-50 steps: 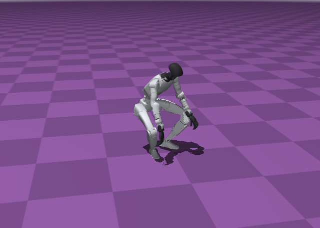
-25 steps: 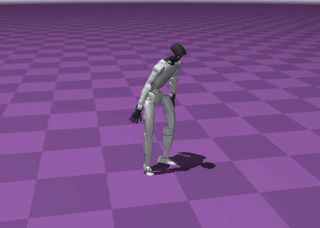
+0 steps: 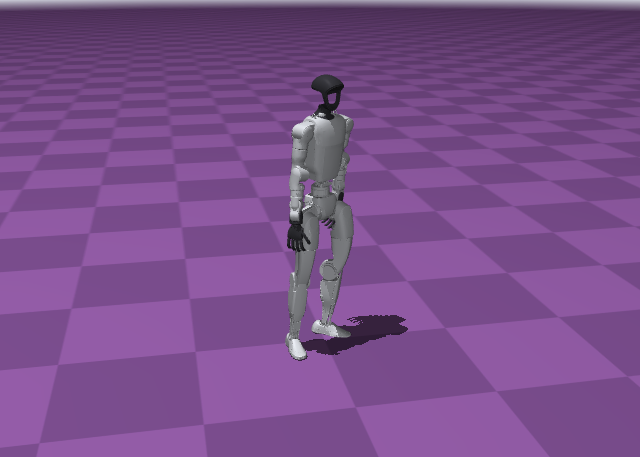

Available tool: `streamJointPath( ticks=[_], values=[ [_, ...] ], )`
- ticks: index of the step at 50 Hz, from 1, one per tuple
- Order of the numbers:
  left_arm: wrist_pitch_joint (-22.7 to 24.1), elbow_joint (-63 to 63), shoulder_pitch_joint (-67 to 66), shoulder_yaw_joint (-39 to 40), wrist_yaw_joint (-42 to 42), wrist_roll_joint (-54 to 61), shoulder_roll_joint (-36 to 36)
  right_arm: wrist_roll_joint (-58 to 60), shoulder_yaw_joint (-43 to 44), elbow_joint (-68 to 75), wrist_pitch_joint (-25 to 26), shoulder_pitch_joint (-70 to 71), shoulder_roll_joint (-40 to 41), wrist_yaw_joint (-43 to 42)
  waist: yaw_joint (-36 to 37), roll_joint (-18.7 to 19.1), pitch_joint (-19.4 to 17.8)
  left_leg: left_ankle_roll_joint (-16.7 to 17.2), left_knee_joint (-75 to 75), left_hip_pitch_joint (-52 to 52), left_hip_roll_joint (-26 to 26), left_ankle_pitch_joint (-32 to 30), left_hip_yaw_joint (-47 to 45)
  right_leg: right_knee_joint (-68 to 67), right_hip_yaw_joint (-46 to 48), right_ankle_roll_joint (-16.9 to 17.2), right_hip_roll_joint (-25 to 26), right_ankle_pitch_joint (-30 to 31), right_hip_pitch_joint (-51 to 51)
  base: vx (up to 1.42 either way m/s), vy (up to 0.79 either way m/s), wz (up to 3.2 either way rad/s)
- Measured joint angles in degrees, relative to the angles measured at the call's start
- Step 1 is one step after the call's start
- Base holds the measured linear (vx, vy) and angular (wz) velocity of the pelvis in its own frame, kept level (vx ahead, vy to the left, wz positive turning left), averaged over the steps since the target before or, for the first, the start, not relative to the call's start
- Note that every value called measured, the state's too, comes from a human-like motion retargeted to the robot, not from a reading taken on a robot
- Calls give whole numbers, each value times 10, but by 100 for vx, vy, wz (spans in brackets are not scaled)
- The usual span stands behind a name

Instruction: Upper body actions

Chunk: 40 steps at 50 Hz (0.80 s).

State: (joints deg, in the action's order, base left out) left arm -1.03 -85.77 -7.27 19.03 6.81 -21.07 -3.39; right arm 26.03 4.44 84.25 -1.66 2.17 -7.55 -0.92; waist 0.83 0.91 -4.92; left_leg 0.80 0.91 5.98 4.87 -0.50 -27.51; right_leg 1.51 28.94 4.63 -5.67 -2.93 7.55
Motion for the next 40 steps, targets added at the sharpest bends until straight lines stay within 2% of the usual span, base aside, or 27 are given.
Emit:
streamJointPath(
  ticks=[5,8,16,23,25,30,33,40],
  values=[
    [-1,17,45,-14,48,-31,-26,-11,-20,-64,-17,39,-12,185,5,-1,8,0,1,1,-2,2,-1,0,2,0,-2,0,1,0,0,0],
    [2,24,69,-13,58,-19,-30,-6,-31,-83,-12,58,-19,223,6,0,15,-1,0,-1,-4,2,3,0,6,0,-2,0,1,0,0,0],
    [26,40,102,-3,50,35,-14,59,-60,-78,-36,62,-20,118,4,0,26,-2,2,-8,-8,2,18,4,22,0,-3,-3,6,0,2,10],
    [30,24,87,5,66,22,-5,85,-64,-12,-5,28,-14,147,5,0,21,-4,1,-8,-9,2,26,4,28,-1,-3,-4,11,0,0,0],
    [26,11,79,6,67,17,-7,93,-65,11,10,15,-13,131,5,0,18,-4,1,-8,-9,1,26,4,28,-2,-3,-4,11,0,0,0],
    [13,-24,51,6,57,5,-12,106,-71,59,31,-16,-14,2,2,1,7,-4,1,-8,-9,1,26,2,28,-3,-4,-4,9,0,0,0],
    [20,-38,30,0,37,8,-15,108,-70,78,31,-31,-18,-38,-2,1,-1,-5,0,-8,-9,1,23,2,26,-4,-4,-3,7,0,0,0],
    [38,-48,2,-6,-4,8,-15,56,-47,93,16,-36,-35,-20,-9,-1,-18,-8,2,-32,-9,-3,16,-5,16,-8,-8,2,-23,-8,-4,-10]
  ],
)
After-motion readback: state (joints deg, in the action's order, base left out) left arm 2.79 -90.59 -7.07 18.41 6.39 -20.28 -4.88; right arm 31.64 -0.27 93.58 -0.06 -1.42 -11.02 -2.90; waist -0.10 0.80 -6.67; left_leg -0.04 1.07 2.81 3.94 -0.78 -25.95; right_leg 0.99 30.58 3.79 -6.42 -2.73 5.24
